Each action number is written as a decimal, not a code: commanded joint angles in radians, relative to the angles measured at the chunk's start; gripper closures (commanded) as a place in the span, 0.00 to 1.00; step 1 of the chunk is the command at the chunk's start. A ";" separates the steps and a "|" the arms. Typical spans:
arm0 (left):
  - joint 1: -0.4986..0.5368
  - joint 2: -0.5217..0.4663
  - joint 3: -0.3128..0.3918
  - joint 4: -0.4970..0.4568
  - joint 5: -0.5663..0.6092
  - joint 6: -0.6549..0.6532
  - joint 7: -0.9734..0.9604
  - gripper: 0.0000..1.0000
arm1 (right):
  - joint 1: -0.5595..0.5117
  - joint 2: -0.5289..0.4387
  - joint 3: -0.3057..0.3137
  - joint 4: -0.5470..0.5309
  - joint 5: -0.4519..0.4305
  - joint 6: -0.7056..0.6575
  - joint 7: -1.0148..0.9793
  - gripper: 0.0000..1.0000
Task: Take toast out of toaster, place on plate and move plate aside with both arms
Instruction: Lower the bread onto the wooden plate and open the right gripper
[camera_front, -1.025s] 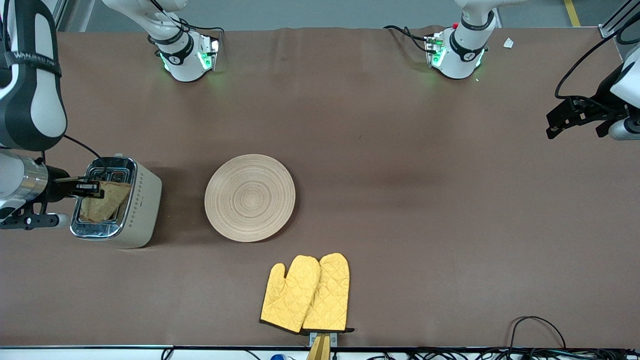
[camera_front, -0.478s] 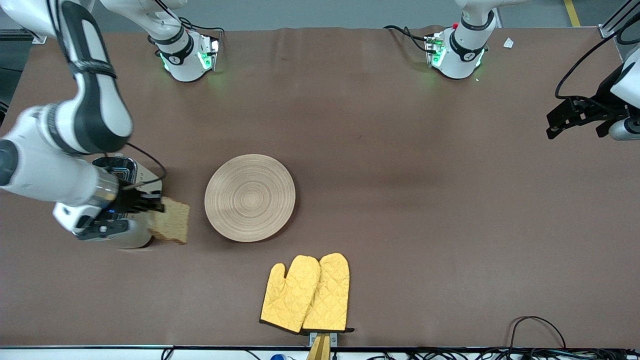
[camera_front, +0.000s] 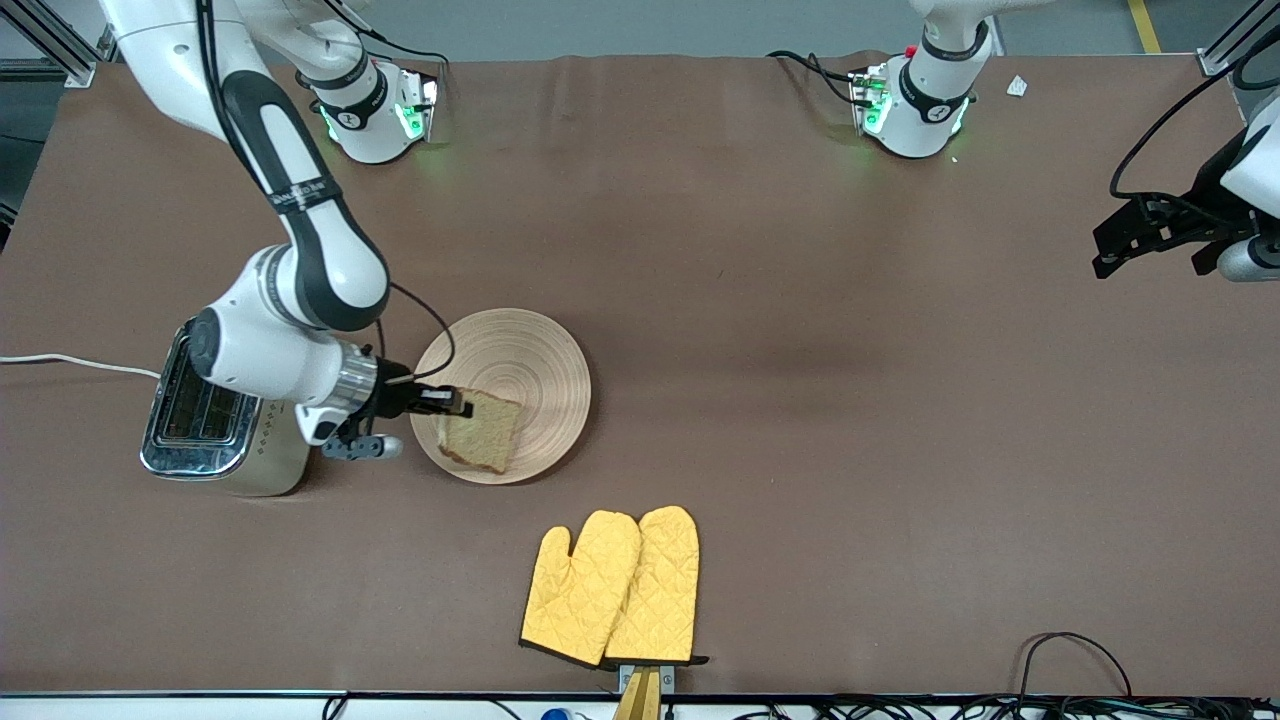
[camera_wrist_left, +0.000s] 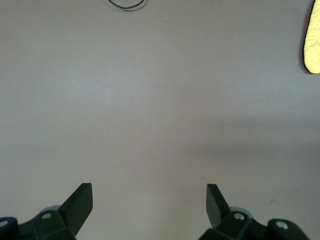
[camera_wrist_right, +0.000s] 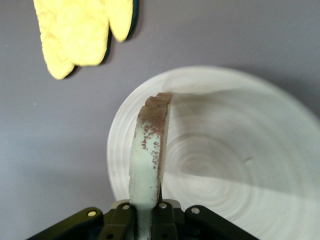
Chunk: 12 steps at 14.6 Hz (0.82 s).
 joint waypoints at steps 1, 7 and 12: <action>0.004 0.004 0.000 0.010 -0.010 -0.011 0.008 0.00 | 0.026 -0.041 -0.001 -0.092 0.091 0.009 0.000 1.00; 0.004 0.010 0.000 0.010 -0.010 -0.015 0.005 0.00 | 0.010 -0.043 -0.003 -0.200 0.096 0.001 -0.071 1.00; -0.001 0.033 -0.003 0.007 -0.065 -0.122 0.013 0.00 | -0.037 -0.044 -0.012 -0.244 0.094 -0.034 -0.172 0.69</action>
